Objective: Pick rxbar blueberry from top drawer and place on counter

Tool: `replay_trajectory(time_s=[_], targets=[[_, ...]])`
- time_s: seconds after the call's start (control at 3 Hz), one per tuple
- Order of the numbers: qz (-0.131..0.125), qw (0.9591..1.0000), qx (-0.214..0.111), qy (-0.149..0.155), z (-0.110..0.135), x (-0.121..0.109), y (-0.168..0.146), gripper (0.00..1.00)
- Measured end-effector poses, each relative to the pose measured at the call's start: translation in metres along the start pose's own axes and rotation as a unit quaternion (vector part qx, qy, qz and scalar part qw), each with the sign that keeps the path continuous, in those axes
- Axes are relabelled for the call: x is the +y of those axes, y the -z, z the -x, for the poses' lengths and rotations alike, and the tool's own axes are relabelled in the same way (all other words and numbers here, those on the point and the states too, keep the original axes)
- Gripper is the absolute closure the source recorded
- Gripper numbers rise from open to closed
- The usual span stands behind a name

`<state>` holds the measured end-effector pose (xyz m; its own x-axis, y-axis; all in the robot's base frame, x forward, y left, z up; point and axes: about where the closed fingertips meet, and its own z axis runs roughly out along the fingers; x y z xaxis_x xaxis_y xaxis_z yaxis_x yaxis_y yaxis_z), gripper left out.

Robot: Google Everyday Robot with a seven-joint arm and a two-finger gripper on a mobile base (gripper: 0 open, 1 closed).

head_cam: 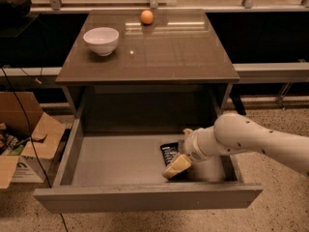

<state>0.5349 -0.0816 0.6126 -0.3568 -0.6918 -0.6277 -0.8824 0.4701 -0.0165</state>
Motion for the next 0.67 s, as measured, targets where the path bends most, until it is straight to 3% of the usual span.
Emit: replay_trajectory(time_s=[0.33,0.67], targets=[[-0.021,0.9992,0.024,-0.021,-0.024,-0.002,-0.002,0.0],[-0.032,0.9978,0.041,-0.042,-0.04,-0.001,-0.003,0.19]])
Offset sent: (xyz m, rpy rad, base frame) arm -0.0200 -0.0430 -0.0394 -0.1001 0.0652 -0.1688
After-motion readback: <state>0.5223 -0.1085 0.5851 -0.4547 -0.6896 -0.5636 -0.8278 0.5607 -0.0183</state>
